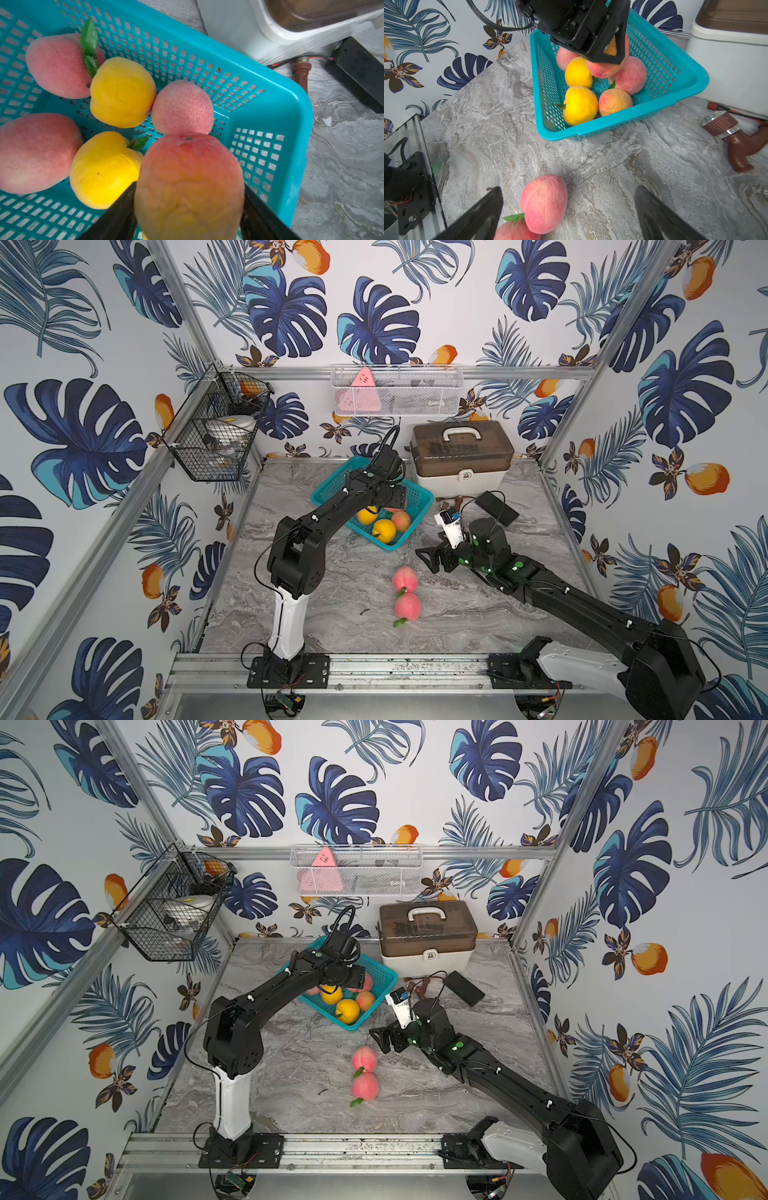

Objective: Put the peaches into the basket
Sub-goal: Place the peach in the basket.

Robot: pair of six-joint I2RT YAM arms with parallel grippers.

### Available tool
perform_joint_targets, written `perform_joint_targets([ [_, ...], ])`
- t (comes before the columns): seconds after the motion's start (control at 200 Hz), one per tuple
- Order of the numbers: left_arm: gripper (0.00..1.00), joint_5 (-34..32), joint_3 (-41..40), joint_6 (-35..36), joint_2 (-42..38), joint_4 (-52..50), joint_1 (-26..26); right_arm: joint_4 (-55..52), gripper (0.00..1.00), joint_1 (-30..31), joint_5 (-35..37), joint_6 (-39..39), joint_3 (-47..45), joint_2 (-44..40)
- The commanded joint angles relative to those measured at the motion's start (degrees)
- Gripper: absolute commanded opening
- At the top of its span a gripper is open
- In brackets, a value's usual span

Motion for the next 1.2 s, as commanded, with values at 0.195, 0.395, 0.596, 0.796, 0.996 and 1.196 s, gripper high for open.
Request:
perform_joint_targets([
  [0.195, 0.72, -4.86, -1.69, 2.58, 0.02, -1.14, 0.25, -0.12, 1.0, -0.01, -0.22, 0.32, 0.63, 0.63],
  [0.395, 0.72, -5.06, -1.62, 2.77, 1.02, -1.4, 0.23, 0.58, 1.0, -0.14, -1.5, 0.43, 0.66, 1.74],
  [0.596, 0.73, -4.73, -0.03, 2.94, 2.79, -2.17, 0.19, -0.03, 1.0, -0.22, -1.63, 0.32, 0.83, 1.86],
  [0.796, 0.74, -4.12, 0.63, 2.3, 3.95, -2.35, 0.25, -0.32, 1.0, -0.46, 0.13, 0.29, 0.06, 0.76],
  [0.996, 0.76, -4.29, 1.18, 2.37, 4.94, -2.89, 0.26, -0.78, 1.0, -0.97, 0.67, 0.38, -0.04, 0.35],
  [1.196, 0.8, -4.25, 1.72, 2.28, 4.84, -3.06, 0.21, -0.65, 1.0, -1.55, 0.52, 0.7, -0.67, -0.29],
])
